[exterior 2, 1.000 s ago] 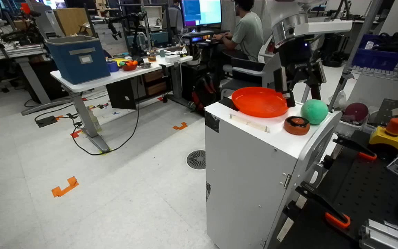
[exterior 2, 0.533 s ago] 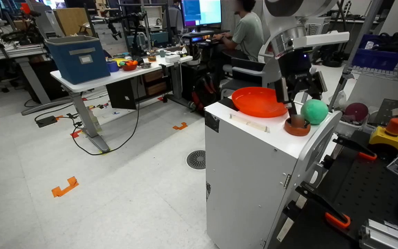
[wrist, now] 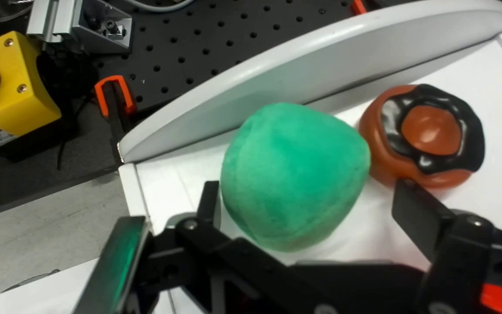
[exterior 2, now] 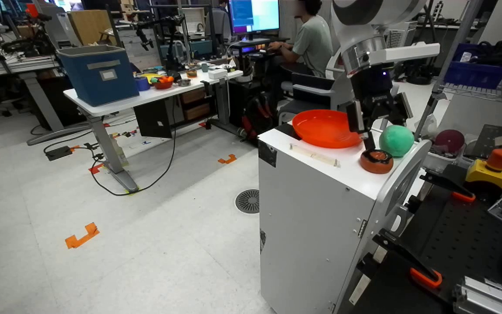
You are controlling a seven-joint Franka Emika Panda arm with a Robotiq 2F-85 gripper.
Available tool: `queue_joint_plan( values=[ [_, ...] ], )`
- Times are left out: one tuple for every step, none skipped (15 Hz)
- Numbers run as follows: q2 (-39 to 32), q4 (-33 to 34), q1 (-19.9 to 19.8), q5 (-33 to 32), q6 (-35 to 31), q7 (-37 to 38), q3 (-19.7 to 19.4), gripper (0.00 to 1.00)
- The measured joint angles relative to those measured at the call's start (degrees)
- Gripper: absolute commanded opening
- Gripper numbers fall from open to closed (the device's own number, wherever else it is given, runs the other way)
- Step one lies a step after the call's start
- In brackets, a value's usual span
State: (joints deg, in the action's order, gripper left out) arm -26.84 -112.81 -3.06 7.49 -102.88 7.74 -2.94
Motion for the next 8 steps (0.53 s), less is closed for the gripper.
queue_joint_plan(
  values=[
    [-0.03, 0.00, 0.00, 0.00, 0.00, 0.00, 0.00, 0.65],
    [-0.06, 0.00, 0.00, 0.00, 0.00, 0.00, 0.00, 0.58],
    [-0.10, 0.00, 0.00, 0.19, 0.00, 0.00, 0.00, 0.49],
    [-0.14, 0.00, 0.00, 0.61, 0.00, 0.00, 0.00, 0.42],
    [-0.16, 0.00, 0.00, 0.96, 0.00, 0.00, 0.00, 0.33],
    [-0.16, 0.00, 0.00, 1.16, 0.00, 0.00, 0.00, 0.27],
    [-0.16, 0.00, 0.00, 1.29, 0.00, 0.00, 0.00, 0.19],
    [-0.16, 0.02, -0.01, 1.36, 0.00, 0.00, 0.00, 0.14]
  ],
)
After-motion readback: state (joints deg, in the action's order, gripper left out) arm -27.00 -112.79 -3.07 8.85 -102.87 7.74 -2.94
